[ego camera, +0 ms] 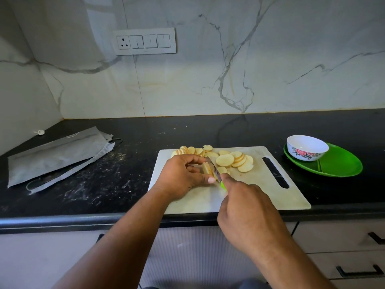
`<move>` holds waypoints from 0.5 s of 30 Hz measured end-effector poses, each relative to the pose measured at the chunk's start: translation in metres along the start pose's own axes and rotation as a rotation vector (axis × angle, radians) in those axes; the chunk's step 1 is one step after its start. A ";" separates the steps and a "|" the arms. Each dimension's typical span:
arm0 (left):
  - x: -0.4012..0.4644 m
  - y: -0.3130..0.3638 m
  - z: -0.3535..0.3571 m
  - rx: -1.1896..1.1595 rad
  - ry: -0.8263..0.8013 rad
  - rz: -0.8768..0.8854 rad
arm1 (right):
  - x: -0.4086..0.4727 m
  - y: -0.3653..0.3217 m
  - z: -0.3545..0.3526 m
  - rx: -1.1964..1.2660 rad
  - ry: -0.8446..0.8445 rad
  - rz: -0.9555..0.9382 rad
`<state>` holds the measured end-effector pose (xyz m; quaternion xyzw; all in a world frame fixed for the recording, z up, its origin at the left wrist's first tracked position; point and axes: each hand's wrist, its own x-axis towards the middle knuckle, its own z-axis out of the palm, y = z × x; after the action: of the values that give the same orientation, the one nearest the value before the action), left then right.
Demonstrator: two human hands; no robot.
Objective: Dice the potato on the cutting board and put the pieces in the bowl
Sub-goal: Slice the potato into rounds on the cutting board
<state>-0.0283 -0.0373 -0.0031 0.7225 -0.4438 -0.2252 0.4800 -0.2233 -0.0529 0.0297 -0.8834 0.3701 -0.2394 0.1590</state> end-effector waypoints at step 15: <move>0.004 -0.010 -0.002 -0.001 0.007 0.017 | 0.002 -0.001 -0.001 -0.005 -0.004 -0.001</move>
<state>-0.0206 -0.0382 -0.0104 0.7193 -0.4481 -0.2186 0.4838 -0.2222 -0.0544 0.0318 -0.8845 0.3697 -0.2369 0.1576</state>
